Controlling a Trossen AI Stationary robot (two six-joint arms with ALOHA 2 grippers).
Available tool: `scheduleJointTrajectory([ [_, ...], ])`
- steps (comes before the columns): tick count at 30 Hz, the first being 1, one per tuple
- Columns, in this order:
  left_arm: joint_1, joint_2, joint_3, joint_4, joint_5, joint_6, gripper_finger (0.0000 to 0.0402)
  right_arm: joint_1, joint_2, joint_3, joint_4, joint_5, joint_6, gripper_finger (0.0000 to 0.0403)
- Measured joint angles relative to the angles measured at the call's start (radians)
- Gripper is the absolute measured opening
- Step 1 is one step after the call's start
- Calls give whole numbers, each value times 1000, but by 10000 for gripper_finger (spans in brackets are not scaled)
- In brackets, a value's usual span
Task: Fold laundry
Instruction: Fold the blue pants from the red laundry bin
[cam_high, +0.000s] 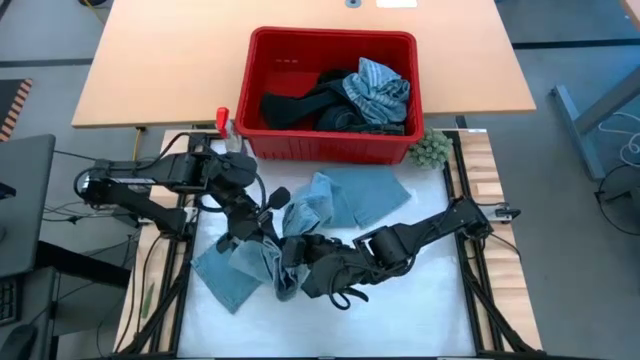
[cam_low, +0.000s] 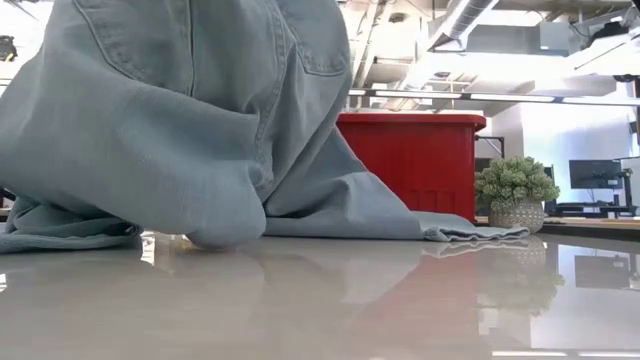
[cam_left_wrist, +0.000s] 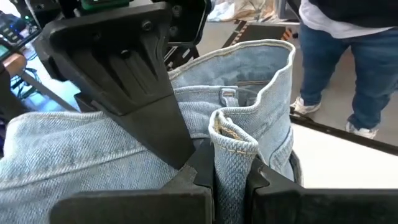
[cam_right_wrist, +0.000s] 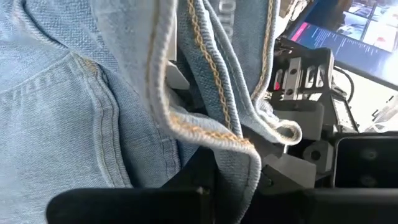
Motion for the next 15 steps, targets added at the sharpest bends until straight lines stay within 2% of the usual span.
scheduleJointTrajectory([
  [9,24,-12,0,-3,-2,-19,2,25,0,0,33,-2,-3,58],
  [15,40,-12,0,-39,-3,-55,2,23,0,0,62,-28,-3,80],
])
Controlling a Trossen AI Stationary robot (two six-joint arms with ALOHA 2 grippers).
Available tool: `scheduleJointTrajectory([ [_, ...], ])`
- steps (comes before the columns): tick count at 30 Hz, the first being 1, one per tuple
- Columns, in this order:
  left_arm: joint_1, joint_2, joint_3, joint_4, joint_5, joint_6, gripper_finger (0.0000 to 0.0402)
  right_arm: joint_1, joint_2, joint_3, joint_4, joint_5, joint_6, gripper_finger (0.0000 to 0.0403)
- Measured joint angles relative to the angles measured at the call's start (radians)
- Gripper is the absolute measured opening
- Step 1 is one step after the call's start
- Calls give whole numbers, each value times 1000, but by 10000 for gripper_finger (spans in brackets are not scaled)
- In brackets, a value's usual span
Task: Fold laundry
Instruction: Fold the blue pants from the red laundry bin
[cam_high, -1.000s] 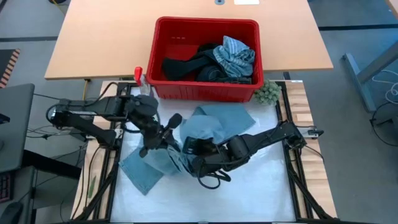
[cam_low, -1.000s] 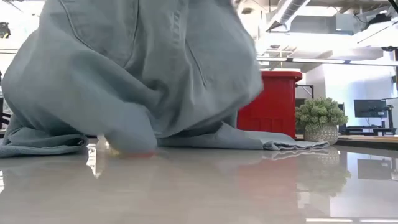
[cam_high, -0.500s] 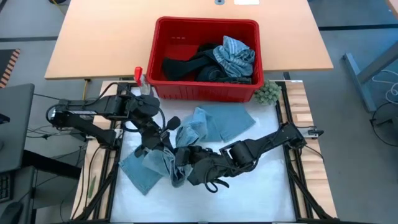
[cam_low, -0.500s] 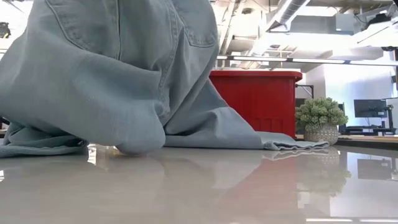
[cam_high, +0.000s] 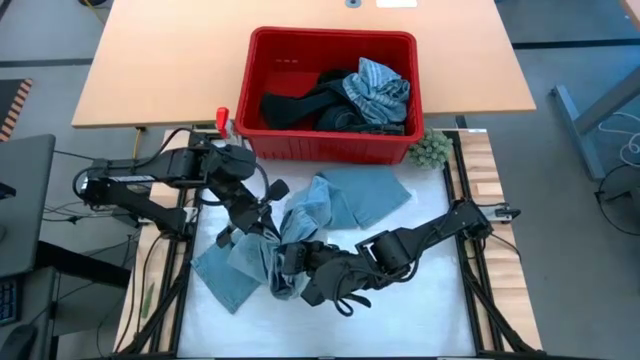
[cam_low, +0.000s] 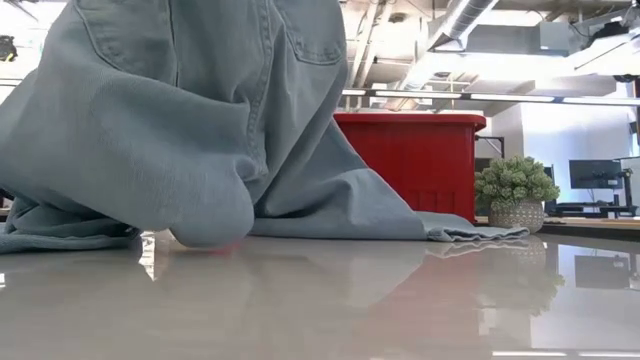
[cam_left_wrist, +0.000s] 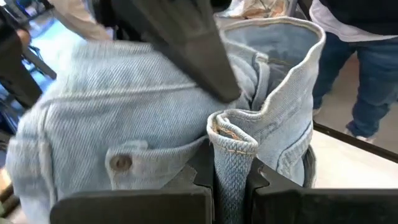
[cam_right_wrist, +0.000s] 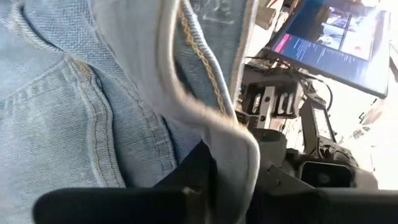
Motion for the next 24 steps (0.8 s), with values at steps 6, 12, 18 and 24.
scheduleJointTrajectory([
  [6,0,0,0,-4,-1,3,2,1,-1,0,3,-8,1,137],
  [12,-8,1,0,32,13,6,2,-25,-1,0,7,-57,34,211],
  [18,-8,1,0,73,-3,19,2,-53,-1,0,20,-128,18,235],
  [24,-8,20,0,74,-2,27,2,-70,-1,0,6,-178,-29,193],
])
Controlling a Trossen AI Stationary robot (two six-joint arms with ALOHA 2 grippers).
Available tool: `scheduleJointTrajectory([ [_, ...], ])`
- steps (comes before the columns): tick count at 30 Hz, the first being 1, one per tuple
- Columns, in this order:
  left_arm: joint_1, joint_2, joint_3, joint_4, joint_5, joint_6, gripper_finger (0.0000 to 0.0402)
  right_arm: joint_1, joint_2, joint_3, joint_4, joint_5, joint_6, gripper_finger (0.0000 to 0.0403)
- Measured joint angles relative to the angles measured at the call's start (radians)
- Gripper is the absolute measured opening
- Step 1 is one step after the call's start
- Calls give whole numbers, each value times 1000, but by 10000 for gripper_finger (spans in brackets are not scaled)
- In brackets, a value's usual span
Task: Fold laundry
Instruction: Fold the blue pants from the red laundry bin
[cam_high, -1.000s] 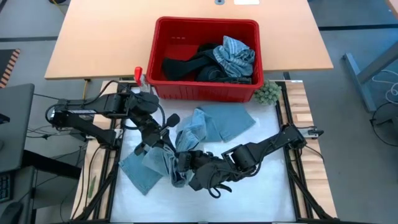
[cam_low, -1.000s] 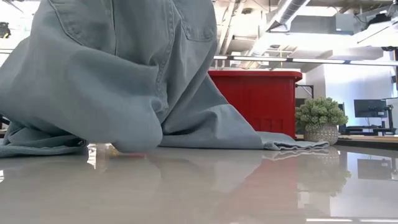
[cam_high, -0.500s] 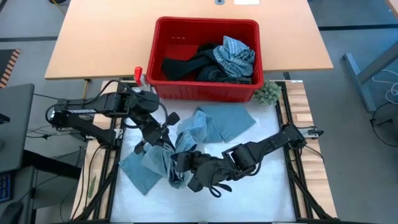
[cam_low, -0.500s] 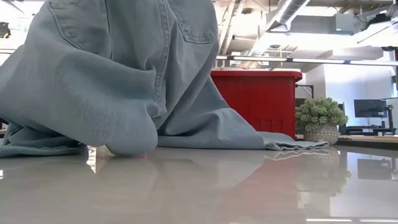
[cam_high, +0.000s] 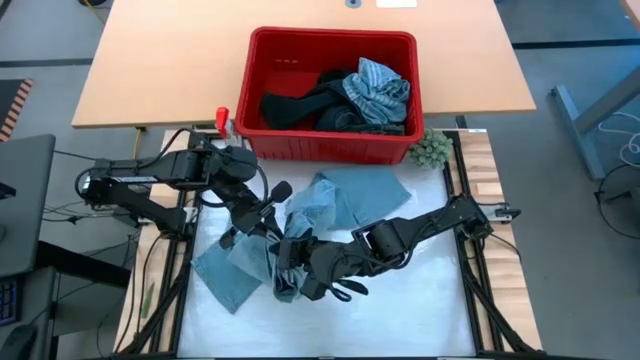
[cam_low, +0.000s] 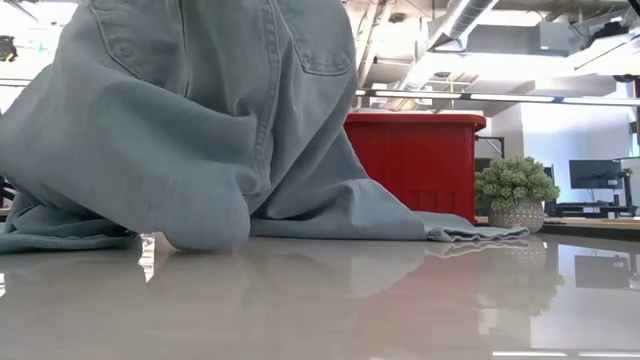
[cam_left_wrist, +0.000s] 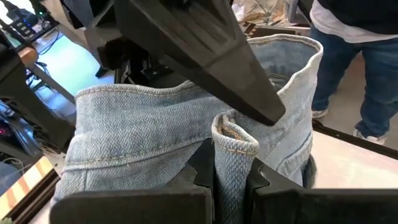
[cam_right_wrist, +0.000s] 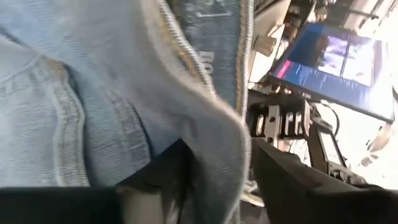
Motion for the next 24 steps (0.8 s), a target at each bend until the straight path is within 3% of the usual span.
scheduleJointTrajectory([
  [5,3,10,0,11,-4,29,4,-8,0,0,-44,-44,-2,118],
  [9,3,9,0,27,-94,-11,27,-10,0,0,-78,-42,-1,54],
  [17,9,-16,0,15,-240,-79,112,-17,-7,0,-123,-31,216,52],
  [24,31,-129,54,32,-549,-70,175,-45,-103,0,-261,-40,602,52],
])
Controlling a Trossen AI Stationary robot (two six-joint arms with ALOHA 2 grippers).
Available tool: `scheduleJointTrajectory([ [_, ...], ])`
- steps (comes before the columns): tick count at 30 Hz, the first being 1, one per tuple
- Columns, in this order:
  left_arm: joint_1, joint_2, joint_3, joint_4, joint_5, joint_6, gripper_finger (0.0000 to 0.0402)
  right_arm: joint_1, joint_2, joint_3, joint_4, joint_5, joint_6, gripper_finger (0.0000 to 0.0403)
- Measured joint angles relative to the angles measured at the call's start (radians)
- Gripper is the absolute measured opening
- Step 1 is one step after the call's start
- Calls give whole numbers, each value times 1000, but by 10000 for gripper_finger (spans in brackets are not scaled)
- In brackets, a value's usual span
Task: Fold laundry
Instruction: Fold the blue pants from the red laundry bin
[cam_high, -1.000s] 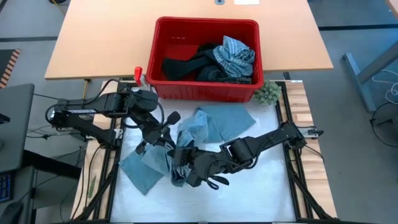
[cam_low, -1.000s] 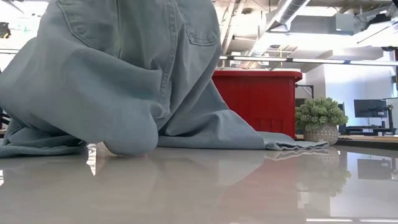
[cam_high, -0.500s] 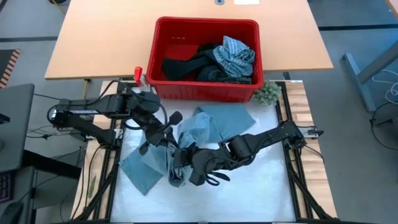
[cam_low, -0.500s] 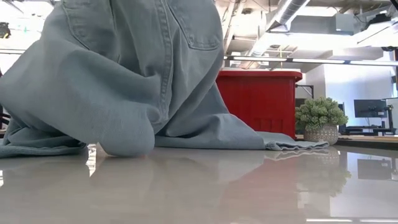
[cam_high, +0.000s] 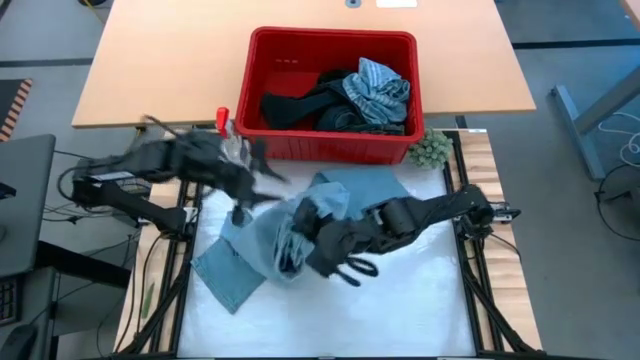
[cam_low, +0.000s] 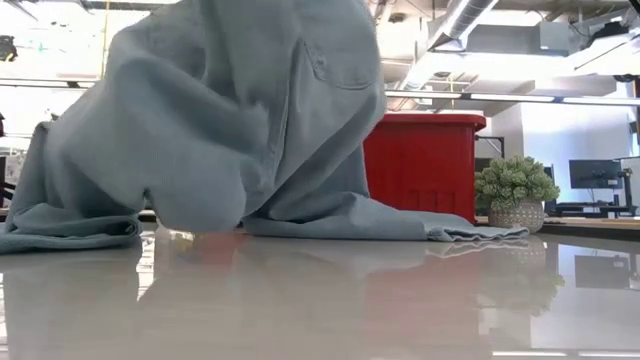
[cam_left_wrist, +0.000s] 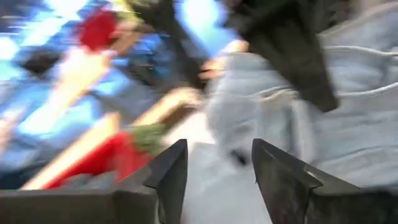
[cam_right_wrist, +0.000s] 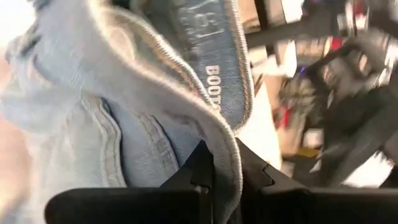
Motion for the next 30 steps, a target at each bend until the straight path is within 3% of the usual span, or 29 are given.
scheduleJointTrajectory([
  [3,19,-71,10,15,-18,-74,185,-26,-61,-1,-74,15,206,52],
  [6,34,-131,10,34,49,-250,187,-73,-122,-1,-110,78,456,52],
  [11,10,-155,-39,79,132,-554,187,-182,-185,1,-190,77,868,52],
  [15,-46,-120,-144,139,16,-682,188,-266,-188,0,-265,-16,1074,52],
  [19,-84,-103,-222,252,-162,-806,189,-312,-186,0,-312,-60,1182,52],
  [25,-121,-82,-286,321,-311,-939,199,-345,-183,0,-345,-66,1228,52],
  [30,-143,-11,-284,330,-372,-1010,206,-382,-183,0,-358,-67,1231,52],
])
